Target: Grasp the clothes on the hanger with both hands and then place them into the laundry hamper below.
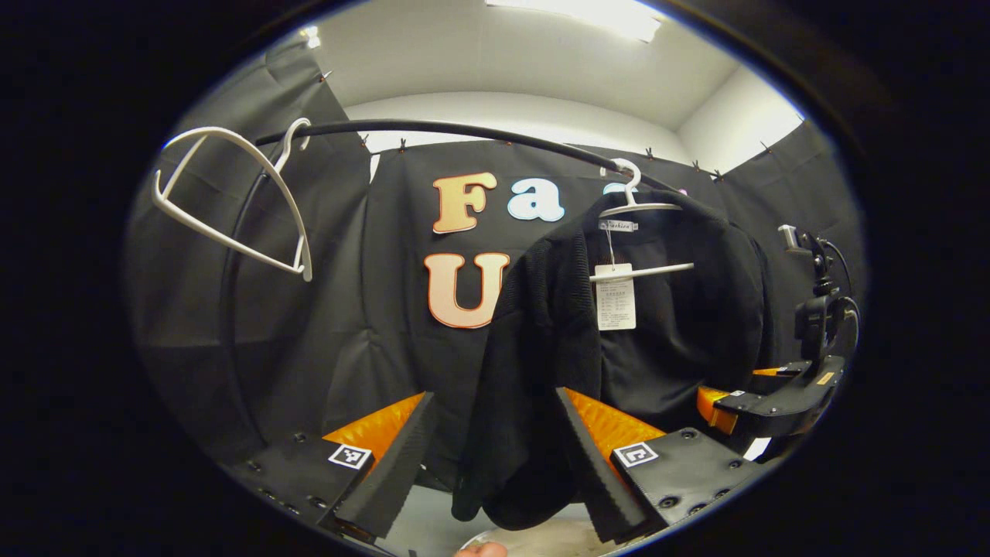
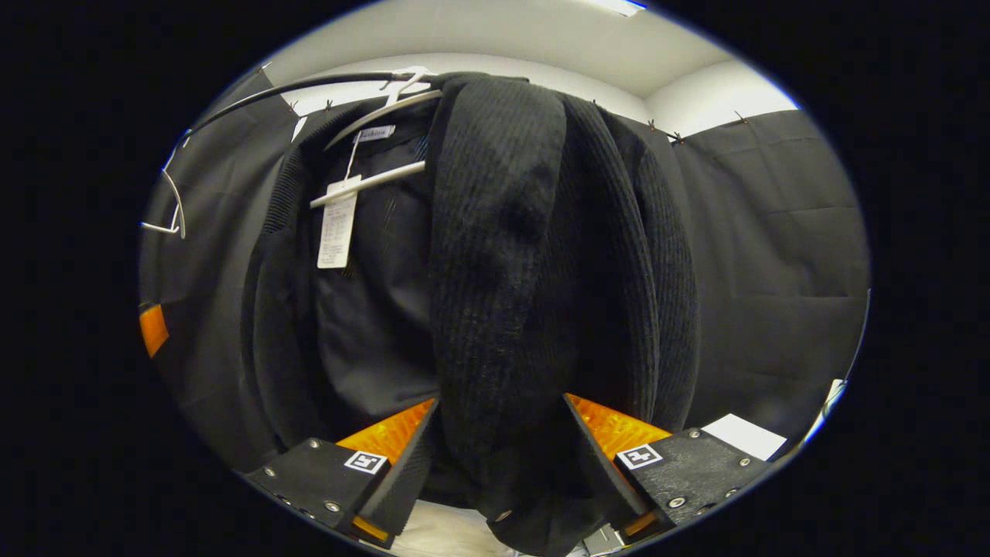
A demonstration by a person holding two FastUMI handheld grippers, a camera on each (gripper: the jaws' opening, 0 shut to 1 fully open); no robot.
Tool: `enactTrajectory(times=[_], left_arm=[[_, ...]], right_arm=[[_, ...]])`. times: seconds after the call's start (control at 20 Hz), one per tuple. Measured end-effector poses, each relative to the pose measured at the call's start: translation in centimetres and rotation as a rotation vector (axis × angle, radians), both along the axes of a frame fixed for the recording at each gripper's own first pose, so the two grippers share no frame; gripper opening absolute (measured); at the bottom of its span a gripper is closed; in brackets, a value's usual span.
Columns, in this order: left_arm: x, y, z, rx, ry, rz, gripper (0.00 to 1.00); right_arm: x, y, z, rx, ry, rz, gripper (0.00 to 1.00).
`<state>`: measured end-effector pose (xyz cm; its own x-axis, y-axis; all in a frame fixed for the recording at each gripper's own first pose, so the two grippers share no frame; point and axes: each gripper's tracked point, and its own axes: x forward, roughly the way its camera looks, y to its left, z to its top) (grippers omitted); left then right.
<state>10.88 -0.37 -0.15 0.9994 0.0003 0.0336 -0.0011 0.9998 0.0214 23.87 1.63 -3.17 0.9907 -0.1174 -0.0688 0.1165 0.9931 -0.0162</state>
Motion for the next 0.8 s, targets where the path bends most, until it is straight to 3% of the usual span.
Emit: enactTrajectory(times=[0.2, 0.4, 0.45, 0.5, 0.8], left_arm=[[0.5, -0.4, 0.3, 0.003, -0.011, -0.007, 0.98], [1.9, -1.8, 0.3, -0.019, -0.018, -0.069, 0.96], [2.4, -2.5, 0.3, -0.031, -0.016, -0.088, 0.96], [3.0, -3.1, 0.3, -0.045, -0.014, -0.107, 0.96], [7.7, -7.2, 0.3, -0.099, 0.007, -0.203, 0.98]], right_arm=[[0.2, -1.2, 0.1, -0.012, -0.010, -0.014, 0.55], [-0.6, -2.6, 1.1, -0.036, -0.021, -0.042, 0.11], [-1.1, -2.7, 1.3, -0.030, -0.019, -0.043, 0.15], [-1.6, -2.4, 1.7, -0.022, -0.022, -0.031, 0.00], [-5.9, -1.6, 5.4, -0.023, -0.073, -0.001, 0.03]])
